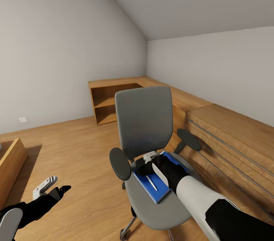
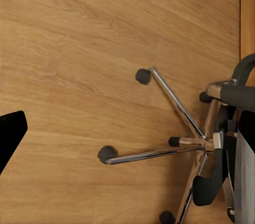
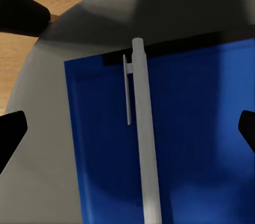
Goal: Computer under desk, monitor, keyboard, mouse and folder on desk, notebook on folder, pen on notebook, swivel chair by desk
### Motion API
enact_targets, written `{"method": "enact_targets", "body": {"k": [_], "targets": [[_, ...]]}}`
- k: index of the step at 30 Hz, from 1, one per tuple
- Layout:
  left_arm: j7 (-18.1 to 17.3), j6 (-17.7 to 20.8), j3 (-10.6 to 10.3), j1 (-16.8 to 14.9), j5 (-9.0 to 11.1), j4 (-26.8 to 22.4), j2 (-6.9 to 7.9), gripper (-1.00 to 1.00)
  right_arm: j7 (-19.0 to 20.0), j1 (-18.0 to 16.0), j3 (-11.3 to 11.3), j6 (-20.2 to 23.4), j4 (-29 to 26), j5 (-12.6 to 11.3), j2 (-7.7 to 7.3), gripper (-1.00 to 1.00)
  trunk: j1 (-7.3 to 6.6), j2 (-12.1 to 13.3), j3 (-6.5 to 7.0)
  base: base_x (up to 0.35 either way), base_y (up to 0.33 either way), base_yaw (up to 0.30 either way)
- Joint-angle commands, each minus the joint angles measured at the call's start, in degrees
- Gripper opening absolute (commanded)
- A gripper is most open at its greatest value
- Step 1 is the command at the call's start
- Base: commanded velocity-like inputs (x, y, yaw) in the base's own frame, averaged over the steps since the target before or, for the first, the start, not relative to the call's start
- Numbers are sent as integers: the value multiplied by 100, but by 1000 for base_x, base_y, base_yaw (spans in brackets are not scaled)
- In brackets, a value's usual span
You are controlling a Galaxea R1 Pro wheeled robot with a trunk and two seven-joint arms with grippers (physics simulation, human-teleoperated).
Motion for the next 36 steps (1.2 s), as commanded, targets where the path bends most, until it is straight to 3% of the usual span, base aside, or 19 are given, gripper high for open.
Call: {"method": "enact_targets", "body": {"k": [1,4,36], "targets": [[53,18,4,-4,61,-5,0,100,-7,-5,36,20,-5,-38,-4,100,22,-44,-24,0,0,0],[53,18,5,-4,61,-5,0,100,-7,-4,36,20,-5,-42,-5,100,88,-165,-78,0,0,0],[53,18,-2,-4,61,0,0,100,-50,-5,36,40,-5,-28,-21,100,88,-165,-78,0,0,0]]}}
